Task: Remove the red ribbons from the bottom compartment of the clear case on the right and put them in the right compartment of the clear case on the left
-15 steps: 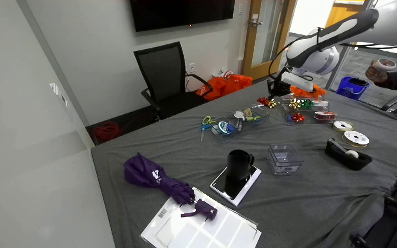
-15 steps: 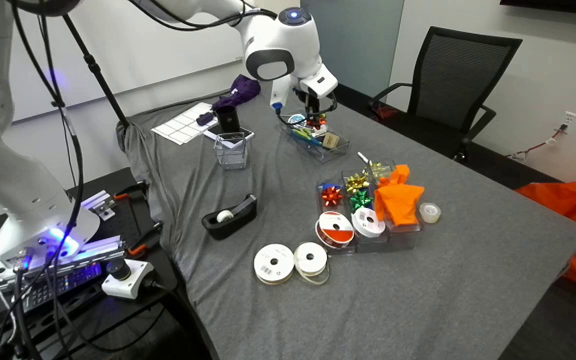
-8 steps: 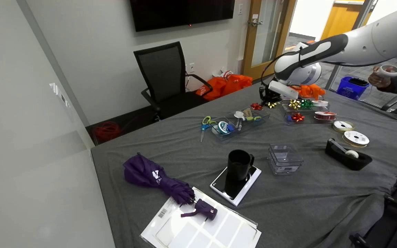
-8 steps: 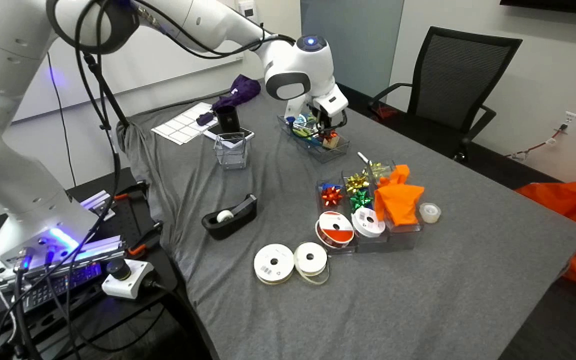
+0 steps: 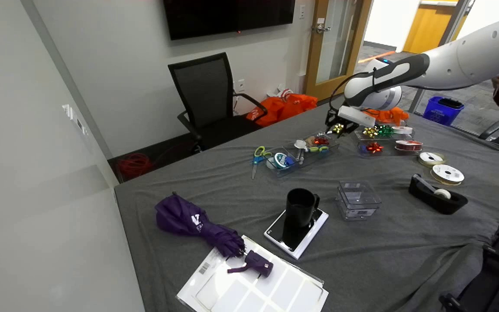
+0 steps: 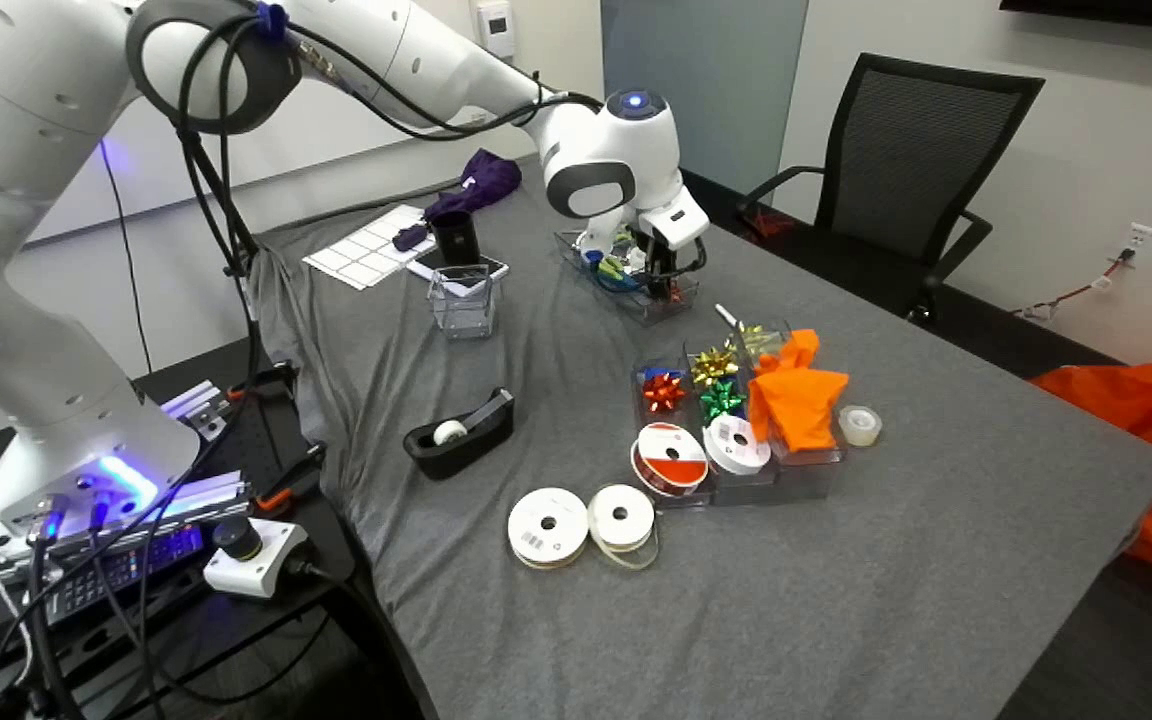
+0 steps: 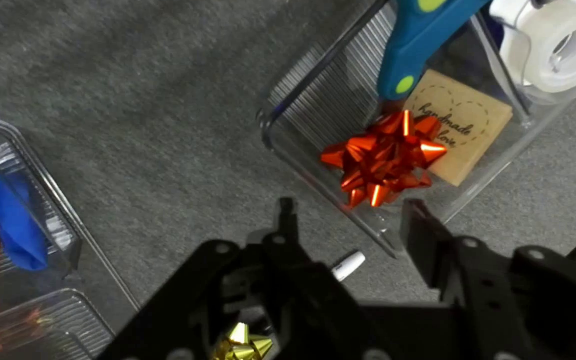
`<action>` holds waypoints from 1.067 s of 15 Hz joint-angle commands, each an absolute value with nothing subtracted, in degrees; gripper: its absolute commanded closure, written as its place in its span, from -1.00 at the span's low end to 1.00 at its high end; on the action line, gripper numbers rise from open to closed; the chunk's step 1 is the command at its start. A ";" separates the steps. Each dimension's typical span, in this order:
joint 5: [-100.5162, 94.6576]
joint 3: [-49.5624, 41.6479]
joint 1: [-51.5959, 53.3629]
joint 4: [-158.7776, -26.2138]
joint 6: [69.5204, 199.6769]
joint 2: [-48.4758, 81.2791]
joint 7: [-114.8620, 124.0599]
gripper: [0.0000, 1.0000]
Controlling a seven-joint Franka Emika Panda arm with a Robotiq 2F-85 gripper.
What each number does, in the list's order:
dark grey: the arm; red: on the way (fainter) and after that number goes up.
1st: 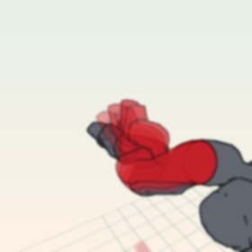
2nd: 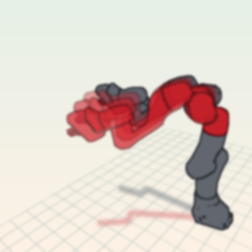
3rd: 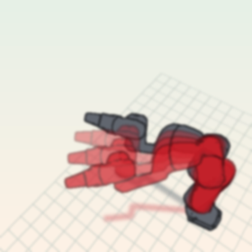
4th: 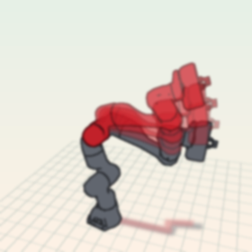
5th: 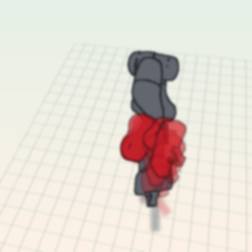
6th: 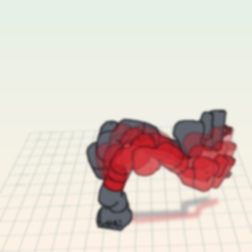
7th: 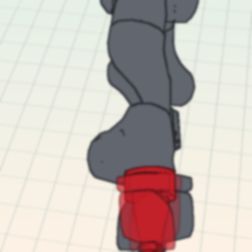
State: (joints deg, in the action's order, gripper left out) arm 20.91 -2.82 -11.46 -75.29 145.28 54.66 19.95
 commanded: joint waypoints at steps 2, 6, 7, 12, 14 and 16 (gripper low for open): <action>20.01 -2.05 -14.36 -81.83 143.86 48.59 12.27 -0.92; 16.46 -4.92 -15.63 -87.66 143.90 44.47 8.23 -1.00; 15.59 -5.28 -16.31 -88.63 143.75 43.89 6.65 -1.00; 14.11 -4.25 -21.42 -92.76 144.85 42.35 -5.41 -1.00; 14.44 -3.03 -23.72 -93.93 144.91 42.11 -11.48 -1.00; 14.12 -2.81 -24.90 -94.65 144.72 42.27 -15.22 -1.00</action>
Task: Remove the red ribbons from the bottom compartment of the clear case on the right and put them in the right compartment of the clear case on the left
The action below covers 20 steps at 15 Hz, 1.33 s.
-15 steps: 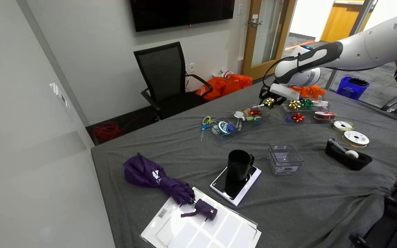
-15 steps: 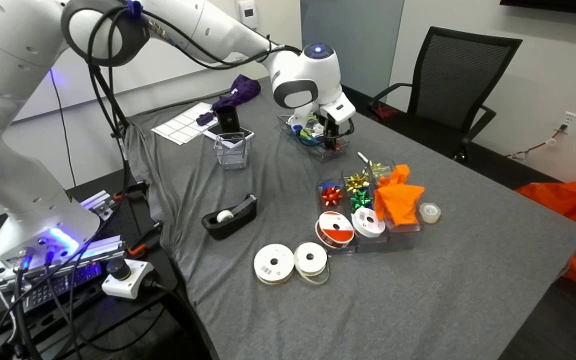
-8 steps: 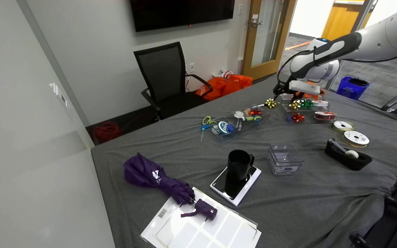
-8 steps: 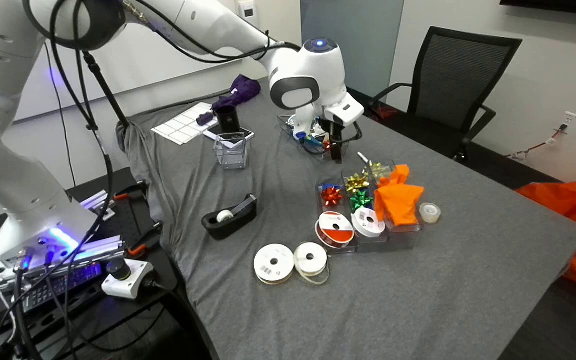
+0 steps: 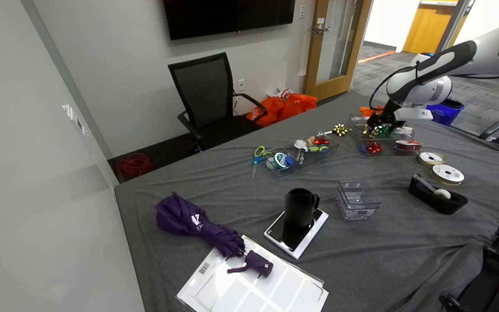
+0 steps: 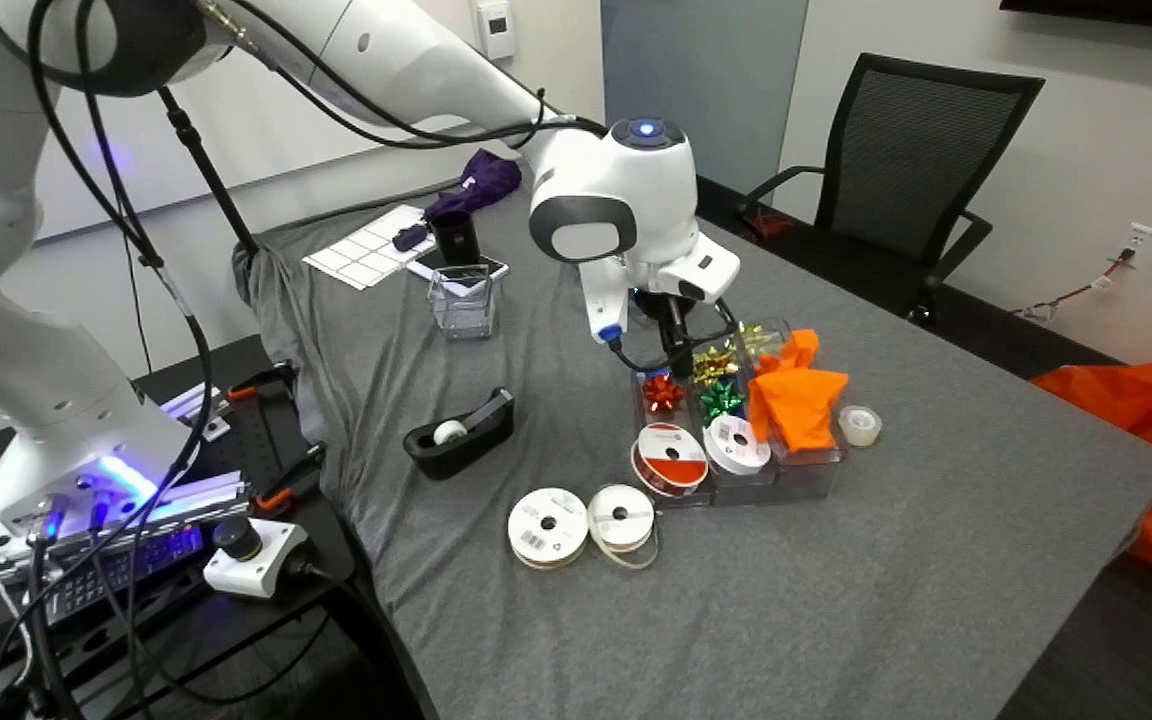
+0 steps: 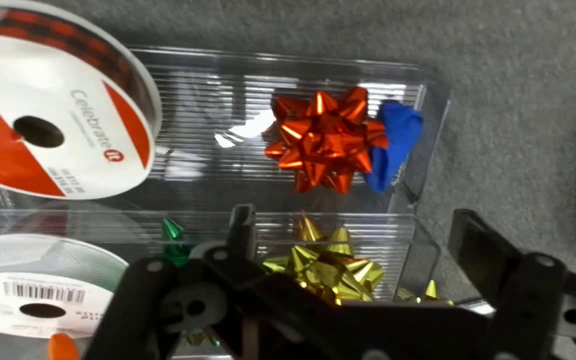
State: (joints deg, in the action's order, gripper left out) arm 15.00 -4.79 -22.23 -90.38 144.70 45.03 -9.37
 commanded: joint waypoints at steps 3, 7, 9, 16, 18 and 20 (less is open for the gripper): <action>13.55 -3.17 -25.41 -94.50 144.16 43.23 -17.64 -1.00; 12.56 -3.95 -24.83 -94.94 144.08 43.37 -16.98 -1.00; 12.12 -4.19 -24.70 -95.16 144.20 43.30 -16.57 -1.00; 11.51 -4.41 -24.79 -95.69 144.76 43.23 -16.60 -1.00; 11.47 -4.59 -24.67 -95.15 144.49 43.58 -16.17 -1.00; 11.68 -4.57 -24.48 -94.17 144.45 44.38 -15.46 -1.00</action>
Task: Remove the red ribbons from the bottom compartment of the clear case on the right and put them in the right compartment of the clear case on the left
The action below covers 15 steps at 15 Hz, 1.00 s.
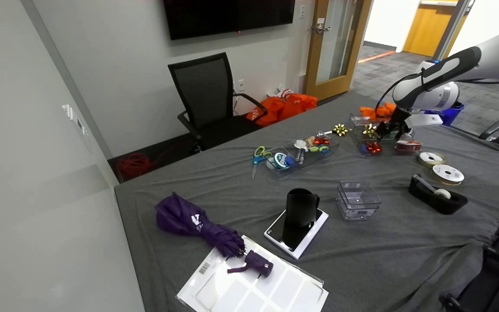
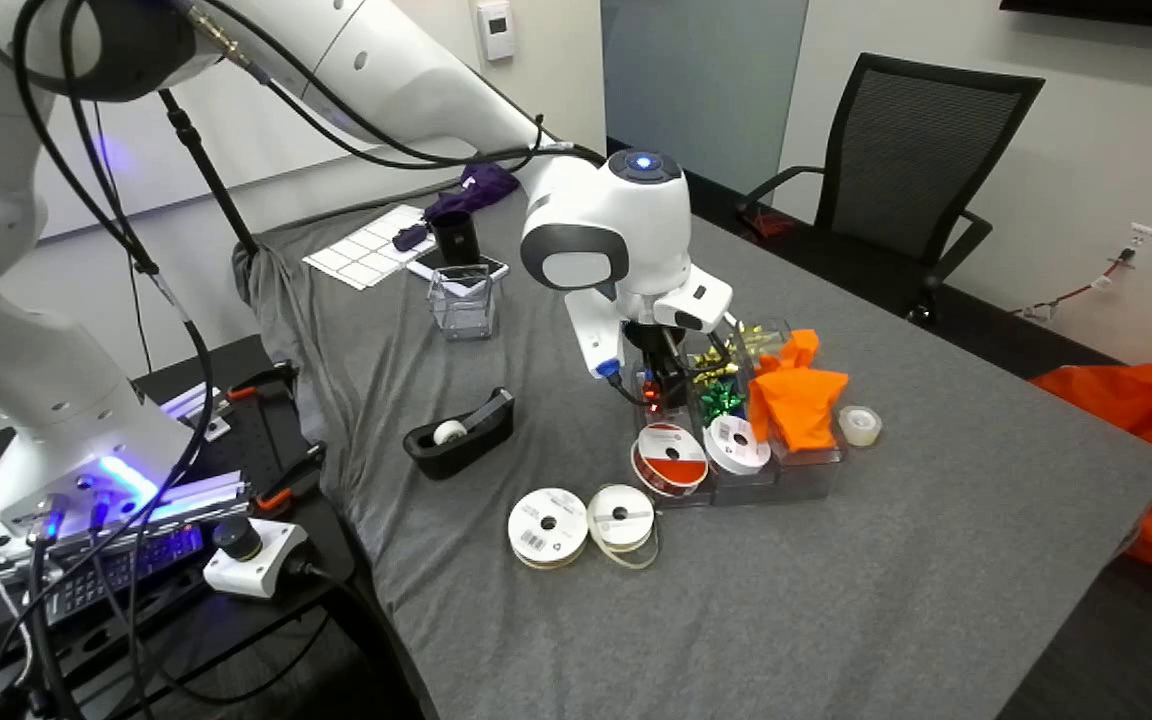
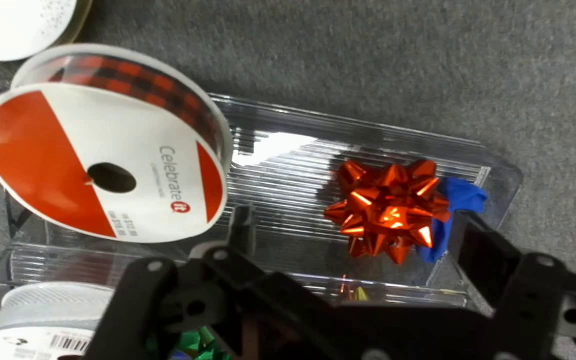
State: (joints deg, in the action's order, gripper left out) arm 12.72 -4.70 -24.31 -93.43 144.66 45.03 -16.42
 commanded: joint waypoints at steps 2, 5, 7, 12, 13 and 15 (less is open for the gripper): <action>12.16 -4.16 -24.59 -92.92 144.18 45.30 -14.98 -1.00; 13.14 -2.98 -25.01 -91.83 144.64 46.28 -14.85 -1.00; 13.36 -2.64 -24.86 -91.47 145.06 46.68 -14.21 -1.00; 12.88 -3.14 -24.01 -90.30 145.64 47.72 -11.64 -0.02; 12.84 -3.23 -23.95 -89.81 145.67 48.13 -11.13 0.13; 12.61 -3.60 -23.74 -88.45 145.63 49.25 -9.94 0.42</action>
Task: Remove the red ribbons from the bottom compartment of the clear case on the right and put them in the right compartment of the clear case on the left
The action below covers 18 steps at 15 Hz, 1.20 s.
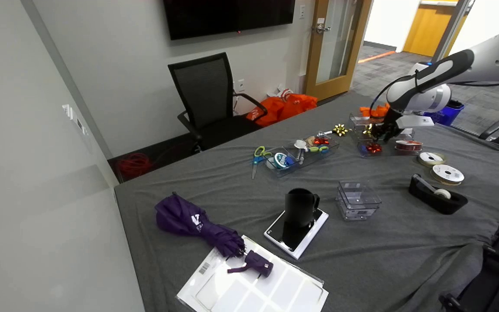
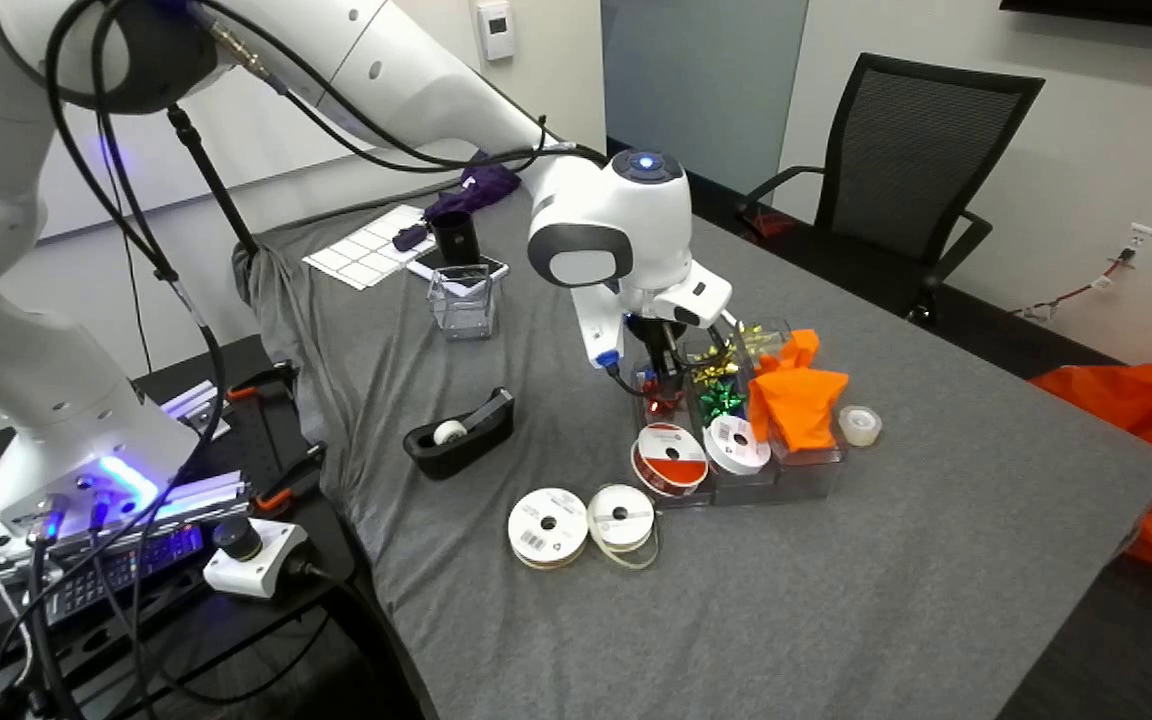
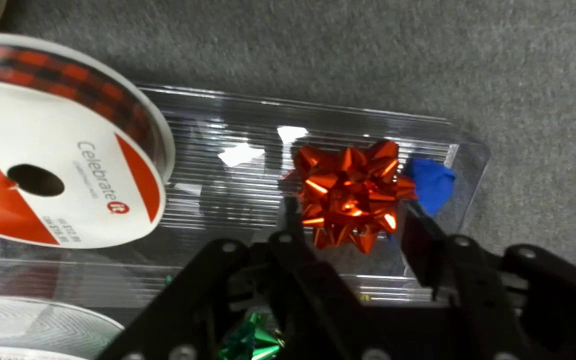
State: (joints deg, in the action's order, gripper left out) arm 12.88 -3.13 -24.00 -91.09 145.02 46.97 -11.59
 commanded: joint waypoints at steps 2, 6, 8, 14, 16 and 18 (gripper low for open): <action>12.37 -4.04 -23.54 -86.86 145.69 50.65 -8.67 -0.11; 12.33 -4.24 -23.50 -83.67 145.18 53.17 -6.61 0.58; 12.25 -4.23 -23.56 -82.56 145.11 54.05 -6.23 0.76; 11.72 -4.44 -23.49 -84.41 145.11 52.66 -6.66 1.00; 11.09 -5.00 -22.98 -87.05 145.28 50.58 -6.69 1.00; 10.36 -5.53 -22.47 -89.58 145.64 48.49 -6.60 1.00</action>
State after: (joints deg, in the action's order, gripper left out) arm 12.01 -4.09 -23.69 -84.37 145.13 52.65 -7.08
